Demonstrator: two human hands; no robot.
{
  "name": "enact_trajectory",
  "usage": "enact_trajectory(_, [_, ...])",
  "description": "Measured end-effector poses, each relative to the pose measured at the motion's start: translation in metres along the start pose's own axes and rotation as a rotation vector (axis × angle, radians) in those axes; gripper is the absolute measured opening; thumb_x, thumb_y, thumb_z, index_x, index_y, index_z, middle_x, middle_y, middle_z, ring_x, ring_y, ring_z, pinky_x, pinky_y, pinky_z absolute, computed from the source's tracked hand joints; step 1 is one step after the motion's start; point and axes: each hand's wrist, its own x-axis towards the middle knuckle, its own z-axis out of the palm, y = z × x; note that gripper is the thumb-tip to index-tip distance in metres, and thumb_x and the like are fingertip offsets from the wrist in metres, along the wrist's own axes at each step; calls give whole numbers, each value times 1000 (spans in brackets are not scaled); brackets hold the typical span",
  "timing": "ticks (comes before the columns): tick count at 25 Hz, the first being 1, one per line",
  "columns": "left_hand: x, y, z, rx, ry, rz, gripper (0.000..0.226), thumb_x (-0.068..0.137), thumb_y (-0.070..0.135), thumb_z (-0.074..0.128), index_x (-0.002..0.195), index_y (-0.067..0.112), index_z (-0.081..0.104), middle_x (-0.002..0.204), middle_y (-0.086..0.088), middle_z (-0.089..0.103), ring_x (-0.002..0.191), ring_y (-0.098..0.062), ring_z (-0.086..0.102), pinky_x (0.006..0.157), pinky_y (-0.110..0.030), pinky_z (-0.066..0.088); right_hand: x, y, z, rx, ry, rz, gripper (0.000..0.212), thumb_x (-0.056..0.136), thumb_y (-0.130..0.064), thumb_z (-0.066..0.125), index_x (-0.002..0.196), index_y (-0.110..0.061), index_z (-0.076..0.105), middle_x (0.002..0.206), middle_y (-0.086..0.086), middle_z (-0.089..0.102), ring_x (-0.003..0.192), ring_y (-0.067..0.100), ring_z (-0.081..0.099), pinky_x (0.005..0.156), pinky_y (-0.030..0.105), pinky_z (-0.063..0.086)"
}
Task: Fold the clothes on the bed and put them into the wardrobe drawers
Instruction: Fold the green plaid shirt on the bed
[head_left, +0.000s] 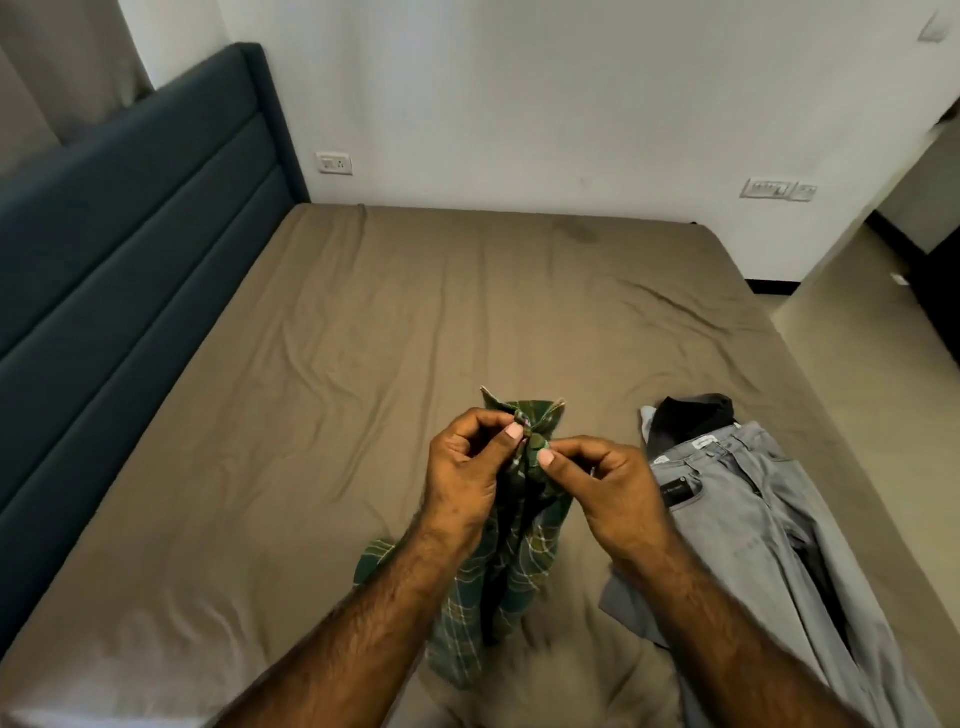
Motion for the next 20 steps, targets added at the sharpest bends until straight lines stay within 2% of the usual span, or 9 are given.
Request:
enact_trajectory(3, [12, -1, -10, 165, -45, 82, 7, 98, 2, 70, 98, 8, 72, 91, -8, 76, 85, -21, 72, 78, -32, 61, 16, 0, 3, 48, 121, 84, 12, 98, -13, 70, 90, -10, 79, 84, 11, 78, 76, 24, 73, 69, 33, 61])
enact_trajectory(5, [12, -5, -9, 297, -132, 171, 7, 99, 8, 69, 96, 14, 70, 88, -5, 73, 81, -20, 70, 73, -32, 60, 20, -2, -2, 15, 209, 94, 17, 98, -11, 70, 83, -9, 75, 75, 6, 75, 67, 16, 69, 61, 30, 58])
enact_trajectory(8, [4, -8, 1, 531, -183, 362, 3, 95, 18, 65, 91, 18, 66, 81, 6, 64, 73, -14, 62, 64, -27, 53, 20, 0, -7, -310, 186, 4, 18, 96, -20, 70, 78, -19, 73, 71, 1, 72, 62, 17, 66, 55, 36, 55])
enact_trajectory(10, [8, -10, 6, 635, -177, 466, 5, 94, 21, 65, 90, 18, 64, 82, 9, 60, 75, -15, 60, 64, -29, 51, 22, -2, -9, -402, 123, -35, 17, 96, -20, 69, 79, -21, 72, 73, 0, 71, 66, 19, 66, 58, 39, 56])
enact_trajectory(14, [20, -8, 4, 783, -168, 549, 5, 98, 21, 66, 96, 17, 64, 90, 9, 59, 78, -10, 59, 64, -35, 52, 33, -9, -22, -278, -11, -17, 18, 100, -19, 68, 85, -18, 77, 78, 6, 75, 72, 28, 72, 63, 39, 62])
enact_trajectory(18, [14, -6, 29, 1033, -234, 737, 13, 98, 24, 64, 105, 13, 66, 96, 2, 62, 79, -14, 59, 64, -30, 51, 35, -6, -52, -62, -27, 128, 15, 98, -10, 70, 87, -9, 80, 79, 8, 78, 70, 16, 74, 63, 22, 58])
enact_trajectory(20, [12, -9, 46, 1147, -249, 813, 18, 97, 26, 62, 107, 12, 68, 97, 0, 65, 81, -15, 61, 64, -29, 52, 34, -8, -71, 16, -43, 181, 12, 96, -9, 72, 88, -6, 80, 81, 12, 79, 72, 20, 75, 65, 25, 59])
